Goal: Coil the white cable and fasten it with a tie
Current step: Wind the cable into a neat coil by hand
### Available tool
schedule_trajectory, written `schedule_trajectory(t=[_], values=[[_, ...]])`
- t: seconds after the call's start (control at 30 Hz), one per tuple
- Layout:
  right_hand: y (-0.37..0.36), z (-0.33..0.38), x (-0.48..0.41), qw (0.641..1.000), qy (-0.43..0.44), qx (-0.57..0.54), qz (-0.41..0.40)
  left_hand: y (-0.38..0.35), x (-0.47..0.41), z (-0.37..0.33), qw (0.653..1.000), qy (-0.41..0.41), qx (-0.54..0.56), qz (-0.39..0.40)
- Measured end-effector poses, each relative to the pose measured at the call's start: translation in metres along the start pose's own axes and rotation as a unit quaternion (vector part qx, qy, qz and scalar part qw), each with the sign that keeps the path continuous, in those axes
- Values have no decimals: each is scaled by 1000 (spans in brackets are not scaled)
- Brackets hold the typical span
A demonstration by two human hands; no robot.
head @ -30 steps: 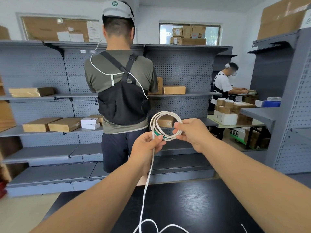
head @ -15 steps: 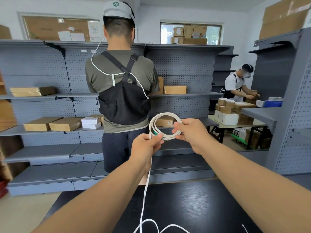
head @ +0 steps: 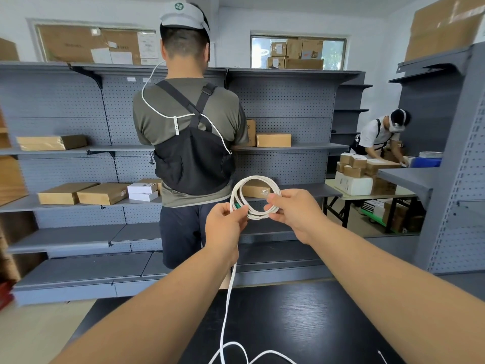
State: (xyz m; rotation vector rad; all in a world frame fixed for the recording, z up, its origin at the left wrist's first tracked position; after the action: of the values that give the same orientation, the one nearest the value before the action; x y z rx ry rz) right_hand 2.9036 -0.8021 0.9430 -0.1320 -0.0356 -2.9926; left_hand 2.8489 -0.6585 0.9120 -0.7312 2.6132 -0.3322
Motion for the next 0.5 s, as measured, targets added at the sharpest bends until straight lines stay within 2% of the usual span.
schedule_trajectory(t=[0.2, 0.5], values=[[-1, -2, -1, 999, -23, -47, 6, 3, -3, -10, 996, -75, -54, -16], [3, -5, 1, 992, -64, -106, 2, -2, -1, -11, 999, -34, 16, -7]])
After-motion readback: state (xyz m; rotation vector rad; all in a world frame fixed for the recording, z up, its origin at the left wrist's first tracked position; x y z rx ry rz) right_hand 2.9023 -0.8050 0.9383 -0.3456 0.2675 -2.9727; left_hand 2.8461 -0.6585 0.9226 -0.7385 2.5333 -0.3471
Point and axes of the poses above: each hand's wrist, its own x-axis away from the middle knuckle, its own y-axis out of the back of the hand, z = x × y, the point moved 7 cm from there along -x, towards the middle knuckle, and after that the axes turned 12 degrees about -y, right-handed, at the moved point
